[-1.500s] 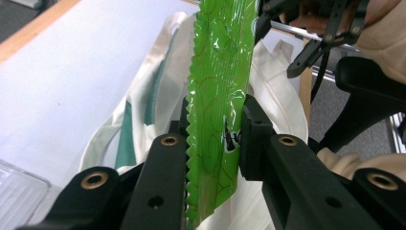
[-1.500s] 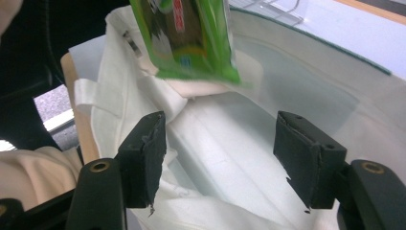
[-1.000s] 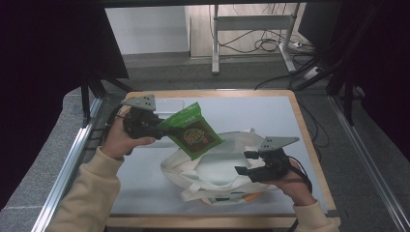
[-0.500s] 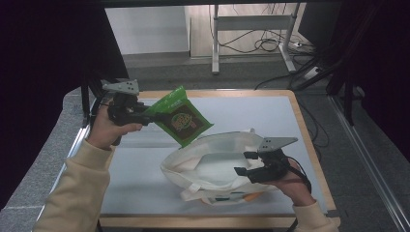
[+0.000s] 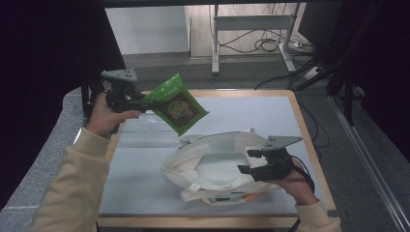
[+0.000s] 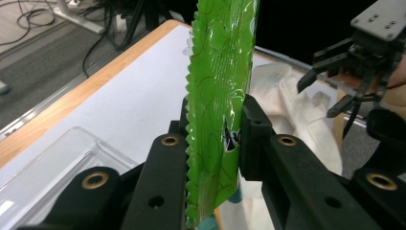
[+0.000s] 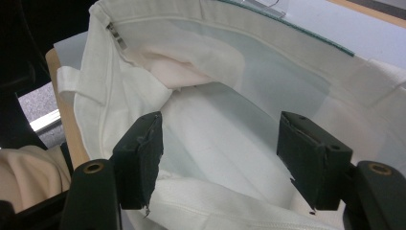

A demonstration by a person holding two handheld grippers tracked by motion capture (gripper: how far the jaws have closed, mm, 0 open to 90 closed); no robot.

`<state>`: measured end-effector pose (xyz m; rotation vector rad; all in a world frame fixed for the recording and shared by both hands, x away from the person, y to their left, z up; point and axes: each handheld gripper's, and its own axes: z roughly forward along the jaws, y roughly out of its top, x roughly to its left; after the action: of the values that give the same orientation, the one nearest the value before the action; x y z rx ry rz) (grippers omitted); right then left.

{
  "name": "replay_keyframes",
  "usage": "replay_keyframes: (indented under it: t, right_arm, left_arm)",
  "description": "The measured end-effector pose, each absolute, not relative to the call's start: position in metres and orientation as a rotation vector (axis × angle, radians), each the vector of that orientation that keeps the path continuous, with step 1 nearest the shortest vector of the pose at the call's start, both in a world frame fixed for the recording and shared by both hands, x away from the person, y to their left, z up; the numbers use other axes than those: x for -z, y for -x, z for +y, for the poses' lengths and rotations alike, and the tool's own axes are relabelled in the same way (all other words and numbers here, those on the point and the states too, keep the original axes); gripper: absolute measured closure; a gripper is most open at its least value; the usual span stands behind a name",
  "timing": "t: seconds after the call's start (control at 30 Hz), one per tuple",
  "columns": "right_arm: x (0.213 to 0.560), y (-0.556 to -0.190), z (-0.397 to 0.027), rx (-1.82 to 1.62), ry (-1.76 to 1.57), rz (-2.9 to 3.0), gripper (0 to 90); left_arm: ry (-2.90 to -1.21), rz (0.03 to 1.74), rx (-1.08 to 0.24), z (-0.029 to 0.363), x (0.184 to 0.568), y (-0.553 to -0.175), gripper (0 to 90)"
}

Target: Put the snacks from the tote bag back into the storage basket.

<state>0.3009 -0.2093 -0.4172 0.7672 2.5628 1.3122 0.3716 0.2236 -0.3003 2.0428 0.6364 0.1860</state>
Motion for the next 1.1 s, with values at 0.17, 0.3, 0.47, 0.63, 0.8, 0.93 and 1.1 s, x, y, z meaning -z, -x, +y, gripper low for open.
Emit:
replay_keyframes:
  t: [0.17,0.3,0.47,0.63,0.8,0.93,1.1]
  right_arm:
    - [0.418,-0.302,-0.208,-1.307,-0.761,2.569,32.5]
    - [0.420,-0.302,-0.207,-1.303,-0.758,2.577,32.2]
    - [0.424,-0.303,-0.205,-1.290,-0.758,2.587,32.2]
    - [0.423,-0.302,-0.203,-1.295,-0.747,2.586,32.2]
    - [0.424,-0.301,-0.200,-1.280,-0.734,2.594,32.1]
    - [0.424,-0.300,-0.200,-1.278,-0.735,2.589,32.1]
    - [0.424,-0.299,-0.199,-1.277,-0.733,2.586,32.0]
  left_arm:
    - [-2.053,0.662,-0.181,0.229,0.306,-0.385,75.8]
    - [-2.058,0.667,-0.165,0.231,0.313,-0.398,75.7]
    - [-2.065,0.684,-0.160,0.234,0.322,-0.411,75.7]
    - [-2.074,0.694,-0.162,0.237,0.330,-0.420,75.8]
    - [-2.079,0.715,-0.164,0.243,0.337,-0.432,75.8]
    - [-2.068,0.730,-0.153,0.248,0.344,-0.443,75.8]
    - [-2.087,0.745,-0.148,0.251,0.354,-0.459,75.8]
